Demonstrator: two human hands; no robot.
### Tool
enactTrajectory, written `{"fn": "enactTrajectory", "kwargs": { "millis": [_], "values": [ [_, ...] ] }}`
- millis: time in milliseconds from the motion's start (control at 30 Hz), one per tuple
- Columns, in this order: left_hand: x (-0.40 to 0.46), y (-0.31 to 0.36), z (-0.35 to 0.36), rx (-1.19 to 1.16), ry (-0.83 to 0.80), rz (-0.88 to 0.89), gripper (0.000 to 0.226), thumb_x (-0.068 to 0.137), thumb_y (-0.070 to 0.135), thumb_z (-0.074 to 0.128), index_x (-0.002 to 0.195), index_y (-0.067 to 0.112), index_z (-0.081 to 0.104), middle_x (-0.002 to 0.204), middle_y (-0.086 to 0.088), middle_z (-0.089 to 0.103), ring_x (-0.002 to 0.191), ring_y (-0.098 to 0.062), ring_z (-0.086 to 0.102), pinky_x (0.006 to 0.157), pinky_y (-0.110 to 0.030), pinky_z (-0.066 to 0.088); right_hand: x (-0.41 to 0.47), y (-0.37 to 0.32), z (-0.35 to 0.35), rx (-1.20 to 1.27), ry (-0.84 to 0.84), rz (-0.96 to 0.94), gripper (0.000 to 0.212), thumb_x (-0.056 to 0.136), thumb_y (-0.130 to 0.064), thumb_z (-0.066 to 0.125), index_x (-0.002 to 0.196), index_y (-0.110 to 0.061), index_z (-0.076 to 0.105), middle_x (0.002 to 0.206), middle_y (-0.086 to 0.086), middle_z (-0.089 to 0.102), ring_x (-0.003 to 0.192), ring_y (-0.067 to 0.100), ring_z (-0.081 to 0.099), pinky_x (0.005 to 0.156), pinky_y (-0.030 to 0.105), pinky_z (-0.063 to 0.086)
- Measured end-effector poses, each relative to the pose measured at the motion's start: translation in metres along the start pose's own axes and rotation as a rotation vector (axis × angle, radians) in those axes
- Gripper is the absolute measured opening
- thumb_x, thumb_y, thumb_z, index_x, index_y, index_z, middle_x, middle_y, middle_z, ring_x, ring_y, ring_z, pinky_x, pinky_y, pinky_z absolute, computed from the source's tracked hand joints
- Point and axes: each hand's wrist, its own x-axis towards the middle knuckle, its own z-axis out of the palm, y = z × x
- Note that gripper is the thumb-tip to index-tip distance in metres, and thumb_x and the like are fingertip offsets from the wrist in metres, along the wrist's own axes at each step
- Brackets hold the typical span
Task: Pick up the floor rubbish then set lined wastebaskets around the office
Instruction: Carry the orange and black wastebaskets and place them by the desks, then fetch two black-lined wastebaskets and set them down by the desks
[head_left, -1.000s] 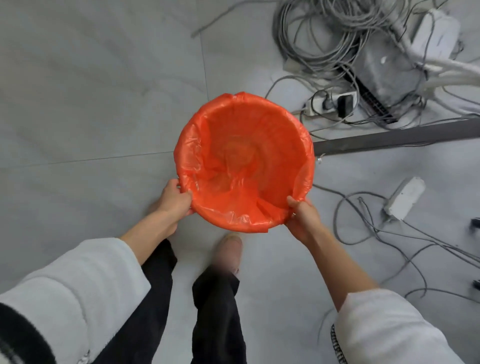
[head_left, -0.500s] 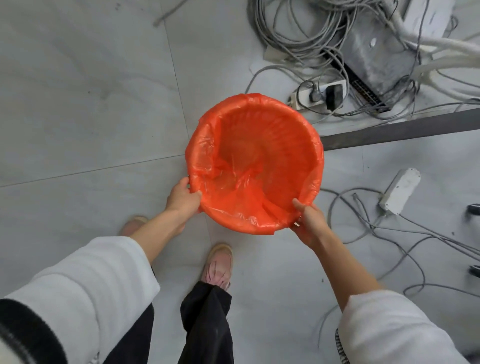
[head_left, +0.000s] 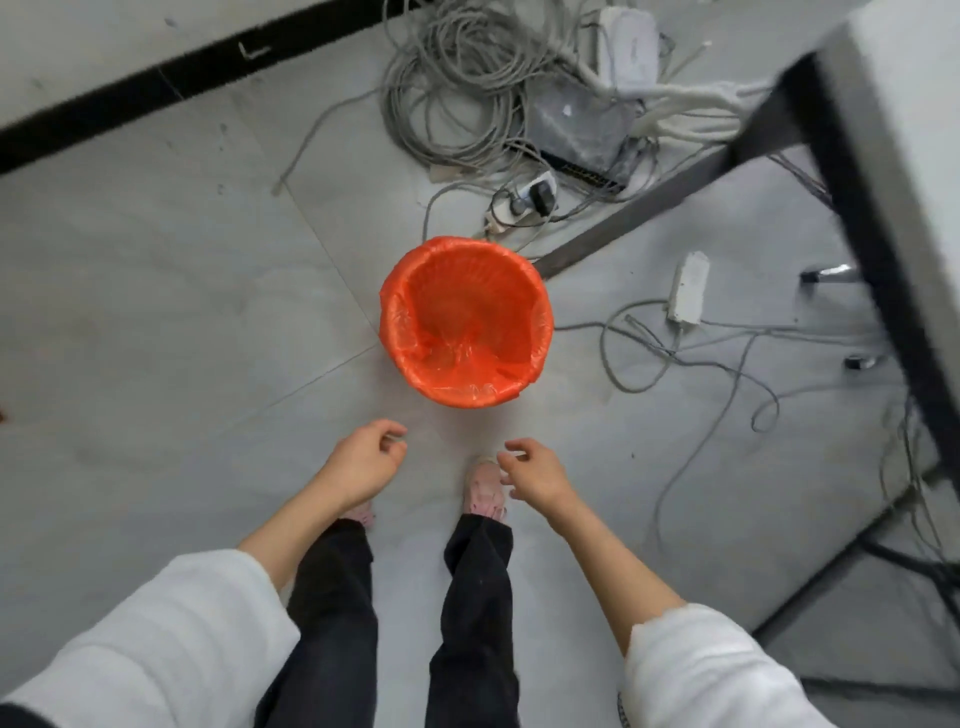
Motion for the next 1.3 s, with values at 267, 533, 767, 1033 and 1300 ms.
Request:
{"fn": "enactTrajectory", "kwargs": {
  "millis": [267,533,767,1033,1300],
  "values": [
    [-0.146,0.052,-0.014,0.218,-0.055,0.243,0.029,0.093,0.016,0.049,0.121,0.011,0.058,0.115,-0.010,0.066,0.103,-0.024,0.062,0.087,-0.028,0.044,-0.181,0.000,0.007,0.738,-0.018,-0.095,0.031,0.097,-0.018,0.047,0.127,-0.009,0.048,0.107,0.008,0.058,0.091,0.020,0.059,0.074,0.025,0.052],
    [-0.275,0.091,0.080,0.453,-0.168,0.449,0.028,0.094,0.016,0.042,0.118,0.014,0.056,0.109,-0.006,0.068,0.103,-0.023,0.062,0.088,-0.031,0.046,-0.296,0.154,-0.031,1.100,0.355,-0.151,0.019,0.094,-0.012,0.049,0.112,-0.012,0.056,0.093,0.005,0.063,0.084,0.019,0.061,0.069,0.022,0.049],
    [-0.390,0.080,0.259,0.609,-0.369,0.590,0.027,0.097,0.015,0.040,0.117,0.011,0.058,0.097,-0.004,0.067,0.091,-0.024,0.063,0.080,-0.029,0.046,-0.404,0.374,-0.012,1.313,0.609,-0.130,0.015,0.095,-0.011,0.048,0.108,-0.015,0.055,0.098,0.009,0.064,0.083,0.020,0.061,0.068,0.023,0.048],
    [-0.539,0.039,0.491,0.894,-0.690,0.748,0.027,0.098,0.017,0.041,0.118,0.012,0.057,0.104,-0.007,0.068,0.090,-0.023,0.065,0.089,-0.034,0.048,-0.534,0.624,0.030,1.590,1.007,0.048,0.013,0.096,-0.015,0.049,0.106,-0.013,0.057,0.087,0.003,0.065,0.076,0.017,0.062,0.068,0.022,0.049],
    [-0.648,0.013,0.708,1.153,-0.916,0.907,0.023,0.099,0.018,0.039,0.115,0.017,0.056,0.104,-0.003,0.067,0.092,-0.020,0.065,0.087,-0.034,0.051,-0.603,0.816,0.045,1.820,1.273,0.153,0.014,0.096,-0.015,0.050,0.107,-0.013,0.059,0.088,0.004,0.066,0.080,0.021,0.064,0.073,0.027,0.052]
  ]
}}
